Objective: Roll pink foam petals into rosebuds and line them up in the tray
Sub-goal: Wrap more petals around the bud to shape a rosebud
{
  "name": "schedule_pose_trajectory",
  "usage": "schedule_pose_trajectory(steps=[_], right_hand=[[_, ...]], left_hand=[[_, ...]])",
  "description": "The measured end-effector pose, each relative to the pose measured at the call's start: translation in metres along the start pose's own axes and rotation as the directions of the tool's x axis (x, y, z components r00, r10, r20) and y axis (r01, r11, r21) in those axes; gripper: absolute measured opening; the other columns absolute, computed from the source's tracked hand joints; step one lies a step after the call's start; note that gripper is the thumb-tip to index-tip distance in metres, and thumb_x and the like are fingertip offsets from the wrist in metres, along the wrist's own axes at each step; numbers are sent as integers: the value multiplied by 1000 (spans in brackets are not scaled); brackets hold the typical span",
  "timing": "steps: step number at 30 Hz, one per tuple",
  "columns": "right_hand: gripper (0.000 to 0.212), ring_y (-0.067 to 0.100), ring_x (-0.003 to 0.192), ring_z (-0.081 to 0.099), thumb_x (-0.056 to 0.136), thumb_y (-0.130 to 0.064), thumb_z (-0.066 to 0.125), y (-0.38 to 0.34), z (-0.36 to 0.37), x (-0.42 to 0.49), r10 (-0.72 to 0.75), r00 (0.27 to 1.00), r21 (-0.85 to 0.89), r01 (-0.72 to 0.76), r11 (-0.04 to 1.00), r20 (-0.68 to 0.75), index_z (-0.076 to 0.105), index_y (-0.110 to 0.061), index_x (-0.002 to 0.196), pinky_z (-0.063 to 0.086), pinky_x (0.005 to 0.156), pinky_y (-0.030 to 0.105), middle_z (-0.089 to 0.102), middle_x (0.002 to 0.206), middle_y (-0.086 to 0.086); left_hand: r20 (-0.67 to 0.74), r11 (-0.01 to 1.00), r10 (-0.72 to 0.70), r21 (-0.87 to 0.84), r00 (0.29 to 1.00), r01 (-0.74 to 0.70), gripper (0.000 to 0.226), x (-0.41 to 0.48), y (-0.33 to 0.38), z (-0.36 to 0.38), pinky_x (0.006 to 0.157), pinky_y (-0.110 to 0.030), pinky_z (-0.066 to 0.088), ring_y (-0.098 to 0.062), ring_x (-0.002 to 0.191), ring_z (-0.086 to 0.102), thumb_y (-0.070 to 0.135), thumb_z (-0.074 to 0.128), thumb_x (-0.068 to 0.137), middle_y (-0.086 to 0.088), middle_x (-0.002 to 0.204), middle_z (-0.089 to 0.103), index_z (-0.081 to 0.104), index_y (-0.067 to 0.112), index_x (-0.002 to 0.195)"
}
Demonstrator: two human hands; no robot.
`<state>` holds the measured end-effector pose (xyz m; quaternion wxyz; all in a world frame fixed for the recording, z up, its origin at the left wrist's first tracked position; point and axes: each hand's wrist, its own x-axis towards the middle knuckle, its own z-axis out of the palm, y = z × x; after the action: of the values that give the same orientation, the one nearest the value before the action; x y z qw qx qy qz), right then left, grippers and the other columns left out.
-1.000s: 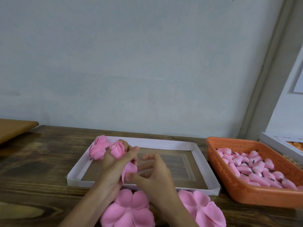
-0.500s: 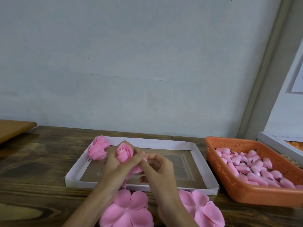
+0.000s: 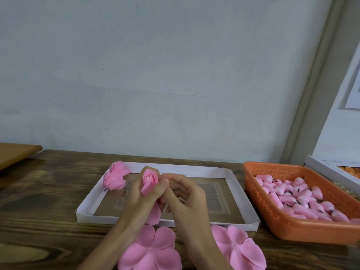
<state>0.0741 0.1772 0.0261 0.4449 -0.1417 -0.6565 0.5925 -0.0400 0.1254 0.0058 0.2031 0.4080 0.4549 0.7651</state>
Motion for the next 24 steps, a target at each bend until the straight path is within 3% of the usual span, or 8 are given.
schedule_pose_trajectory(steps=[5,9,11,13,16,19,22,24], right_hand=[[8,15,62,64,92,-20,77,1,-1,0,15,1000,31,-15,999,-27,73,-15,89,52,59,25,73,76,5],[32,17,65,55,105,-23,58,1,3,-2,7,999,28,-8,1000,33,67,-5,80,47,61,28,60,68,4],[42,18,66,53,109,-27,48,-1,3,-4,44,998,66,-47,997,50,65,1,83,46,61,28,58,68,5],[45,16,69,54,112,-28,42,-3,3,-4,79,994,73,-84,994,69,74,-3,93,47,63,27,60,72,4],[44,11,74,57,109,-37,41,-7,5,-6,101,991,70,-106,992,83,82,-21,102,49,68,22,64,87,5],[52,9,75,57,102,-56,40,-8,6,-6,133,988,82,-139,987,78,81,-23,107,50,70,18,61,86,1],[42,14,78,58,105,-49,42,-6,4,-4,62,994,70,-69,995,94,78,-28,106,50,70,21,61,86,4],[24,16,77,63,103,-39,56,-3,2,-4,34,997,66,-39,997,69,72,-21,101,51,70,21,69,85,1]], left_hand=[[7,1000,-14,0,1000,14,31,0,1,2,46,-28,49,-17,56,59,51,80,70,-8,66,60,69,23,80],[-38,995,47,86,998,-44,29,2,2,1,45,-24,47,-12,51,57,50,77,76,2,57,56,63,26,68],[-36,999,25,39,999,-23,38,3,1,0,44,-27,46,-17,50,54,52,83,74,-4,57,55,61,21,70],[0,998,-28,-56,1000,28,48,5,0,-3,45,-29,45,-22,49,50,52,90,68,-10,59,52,61,14,77],[41,998,-41,-49,998,43,38,6,-2,-4,45,-30,44,-25,49,48,38,90,71,-14,58,48,63,12,76],[34,995,-57,-77,998,59,31,5,-2,-3,48,-32,44,-25,52,48,34,87,72,-15,60,49,64,13,70],[-1,991,-95,-97,996,94,35,4,0,0,54,-35,42,-27,59,45,33,83,77,-16,64,45,58,10,68],[-37,982,-118,-150,992,111,35,5,0,-1,53,-32,42,-25,58,45,31,82,76,-14,64,43,53,14,69]])
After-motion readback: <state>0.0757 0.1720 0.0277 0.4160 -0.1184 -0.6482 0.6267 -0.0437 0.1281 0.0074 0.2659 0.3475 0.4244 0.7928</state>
